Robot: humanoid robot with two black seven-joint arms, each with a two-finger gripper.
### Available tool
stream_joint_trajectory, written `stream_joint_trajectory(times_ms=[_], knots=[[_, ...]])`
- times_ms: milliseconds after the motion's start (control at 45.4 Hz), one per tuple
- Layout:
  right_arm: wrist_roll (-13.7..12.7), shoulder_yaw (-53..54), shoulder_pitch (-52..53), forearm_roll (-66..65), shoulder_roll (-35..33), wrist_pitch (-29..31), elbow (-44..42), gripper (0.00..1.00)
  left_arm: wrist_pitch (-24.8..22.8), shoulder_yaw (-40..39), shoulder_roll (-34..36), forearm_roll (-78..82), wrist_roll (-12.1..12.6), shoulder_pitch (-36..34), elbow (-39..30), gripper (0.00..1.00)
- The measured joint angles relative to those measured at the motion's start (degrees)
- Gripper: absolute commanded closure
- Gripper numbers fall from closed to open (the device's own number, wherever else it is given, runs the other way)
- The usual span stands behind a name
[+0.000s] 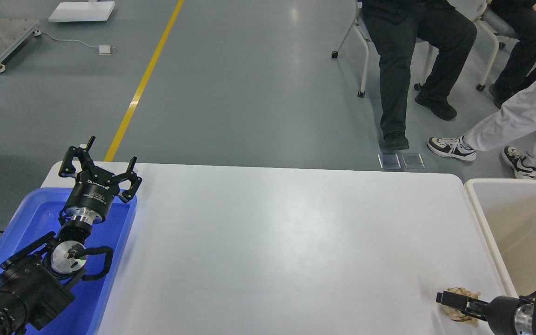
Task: Tidy desktop
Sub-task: 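Lower the right gripper onto the crumpled paper ball and close it, then lift the held paper ball and move it over the white bin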
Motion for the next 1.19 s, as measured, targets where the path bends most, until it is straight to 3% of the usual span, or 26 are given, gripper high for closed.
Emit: stream_joint_trajectory(times_ms=[374, 507, 573, 595, 617, 661, 683, 1189], knots=[[2.97, -2.79, 1.68, -0.07, 0.41, -2.51, -1.7, 0.17, 0.0, 0.0, 0.0, 0.0, 0.0, 0.0, 0.0, 0.0], [3.92, -3.79, 2.14, -0.07, 0.46, -3.55, -2.17, 0.33, 0.0, 0.0, 0.0, 0.0, 0.0, 0.0, 0.0, 0.0], [4.39, -4.12, 2.3, -0.07, 0.47, -3.91, -2.31, 0.36, 0.0, 0.0, 0.0, 0.0, 0.0, 0.0, 0.0, 0.0], [4.52, -4.19, 2.34, -0.07, 0.48, -3.99, -2.35, 0.41, 0.0, 0.0, 0.0, 0.0, 0.0, 0.0, 0.0, 0.0], [4.7, -4.28, 2.38, -0.07, 0.48, -4.12, -2.4, 0.54, 0.0, 0.0, 0.0, 0.0, 0.0, 0.0, 0.0, 0.0], [4.91, -4.4, 2.43, -0.06, 0.48, -4.29, -2.47, 0.92, 0.0, 0.0, 0.0, 0.0, 0.0, 0.0, 0.0, 0.0], [5.06, -4.49, 2.47, -0.04, 0.48, -4.45, -2.51, 1.0, 0.0, 0.0, 0.0, 0.0, 0.0, 0.0, 0.0, 0.0], [7.18, -5.89, 2.76, 0.56, -1.8, -6.86, -2.48, 1.0, 0.0, 0.0, 0.0, 0.0, 0.0, 0.0, 0.0, 0.0]])
